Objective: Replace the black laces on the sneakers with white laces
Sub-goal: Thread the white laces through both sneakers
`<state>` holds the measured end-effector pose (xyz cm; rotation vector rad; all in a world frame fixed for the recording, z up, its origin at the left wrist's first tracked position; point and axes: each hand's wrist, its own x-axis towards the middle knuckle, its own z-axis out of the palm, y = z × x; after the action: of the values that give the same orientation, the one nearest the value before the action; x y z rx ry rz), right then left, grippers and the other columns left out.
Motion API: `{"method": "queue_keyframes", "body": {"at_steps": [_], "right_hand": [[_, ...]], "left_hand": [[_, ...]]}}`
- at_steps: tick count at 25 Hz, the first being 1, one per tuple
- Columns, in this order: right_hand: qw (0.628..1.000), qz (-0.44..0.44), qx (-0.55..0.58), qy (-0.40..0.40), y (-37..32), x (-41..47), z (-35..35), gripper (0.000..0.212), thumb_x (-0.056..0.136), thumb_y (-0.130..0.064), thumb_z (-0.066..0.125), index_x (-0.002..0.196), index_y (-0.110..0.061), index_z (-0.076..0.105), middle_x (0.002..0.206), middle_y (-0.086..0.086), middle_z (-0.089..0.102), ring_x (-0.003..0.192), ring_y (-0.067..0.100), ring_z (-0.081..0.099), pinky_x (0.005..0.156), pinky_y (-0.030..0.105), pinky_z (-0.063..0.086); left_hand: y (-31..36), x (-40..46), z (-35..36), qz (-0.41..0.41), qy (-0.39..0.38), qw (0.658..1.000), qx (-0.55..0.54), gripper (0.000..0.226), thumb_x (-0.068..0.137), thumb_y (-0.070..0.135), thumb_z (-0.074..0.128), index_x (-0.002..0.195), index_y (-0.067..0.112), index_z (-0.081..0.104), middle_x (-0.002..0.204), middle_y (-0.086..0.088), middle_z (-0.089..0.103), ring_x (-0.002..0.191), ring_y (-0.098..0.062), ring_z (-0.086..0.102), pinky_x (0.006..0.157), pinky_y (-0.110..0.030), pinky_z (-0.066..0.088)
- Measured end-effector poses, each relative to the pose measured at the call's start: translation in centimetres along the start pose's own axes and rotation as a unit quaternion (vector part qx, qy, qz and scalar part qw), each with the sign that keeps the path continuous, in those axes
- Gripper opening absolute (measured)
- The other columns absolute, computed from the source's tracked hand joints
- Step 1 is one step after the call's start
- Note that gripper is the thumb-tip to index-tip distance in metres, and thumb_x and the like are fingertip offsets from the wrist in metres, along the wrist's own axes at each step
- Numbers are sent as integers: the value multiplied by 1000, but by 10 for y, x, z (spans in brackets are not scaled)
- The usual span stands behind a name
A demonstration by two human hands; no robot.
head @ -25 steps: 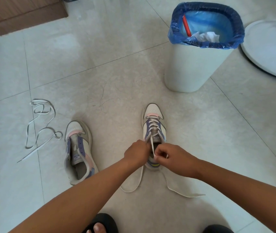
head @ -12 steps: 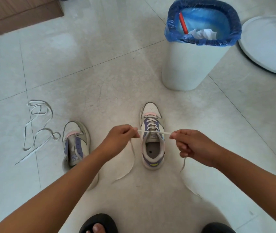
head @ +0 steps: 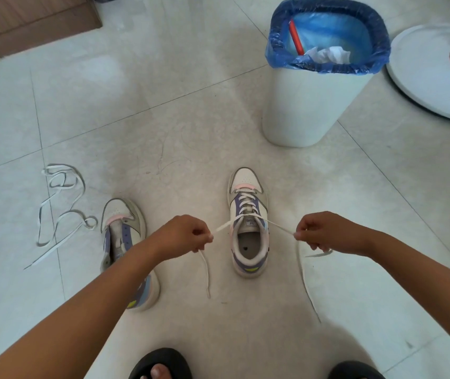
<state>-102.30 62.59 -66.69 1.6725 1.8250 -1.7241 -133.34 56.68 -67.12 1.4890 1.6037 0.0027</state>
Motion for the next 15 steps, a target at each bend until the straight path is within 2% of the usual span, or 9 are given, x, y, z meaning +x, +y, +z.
{"method": "queue_keyframes", "body": {"at_steps": [2, 4, 6, 8, 13, 15], "right_hand": [[988, -2, -153, -15, -3, 1, 1, 14, 89, -31, 63, 79, -21, 59, 71, -8, 59, 58, 1, 51, 55, 14, 39], [969, -17, -247, 2, -12, 6, 6, 17, 89, -39, 59, 88, -23, 57, 83, -12, 54, 75, 5, 52, 62, 18, 37], [977, -47, -198, 59, -26, 18, 16, 23, 91, -41, 55, 95, -19, 58, 89, -7, 57, 84, 12, 53, 67, 24, 38], [989, -58, -98, 99, -41, 32, 25, 25, 92, -41, 54, 93, -16, 58, 90, -2, 59, 81, 14, 53, 66, 26, 39], [998, -29, -50, 28, -50, 55, 31, 30, 86, -40, 65, 84, -13, 51, 82, -2, 52, 76, 13, 46, 59, 21, 36], [998, -36, -16, 40, -47, 58, 30, 26, 86, -37, 66, 89, -15, 52, 82, -3, 51, 77, 13, 46, 60, 19, 37]], "left_hand": [[3, -3, 2, 26, -37, 997, 57, 16, 90, 26, 59, 76, 23, 65, 62, 11, 66, 55, -1, 64, 56, -12, 42], [11, -6, 2, 44, -78, 995, -42, 14, 90, 24, 62, 78, 17, 68, 67, 5, 70, 60, -7, 68, 55, -11, 45], [21, -7, -6, 55, -83, 973, -206, 14, 88, 22, 65, 83, 10, 71, 75, -4, 73, 67, -14, 70, 63, -18, 52], [28, -3, -18, 63, -37, 954, -291, 16, 88, 21, 63, 81, 10, 72, 76, -7, 73, 72, -17, 70, 69, -23, 55], [27, 9, -33, -2, 69, 908, -412, 36, 95, 22, 52, 63, 12, 65, 59, -5, 62, 56, -20, 62, 59, -26, 55], [22, 13, -32, -33, 88, 894, -438, 37, 96, 22, 50, 64, 11, 63, 56, -3, 59, 51, -18, 58, 55, -27, 54]]}}
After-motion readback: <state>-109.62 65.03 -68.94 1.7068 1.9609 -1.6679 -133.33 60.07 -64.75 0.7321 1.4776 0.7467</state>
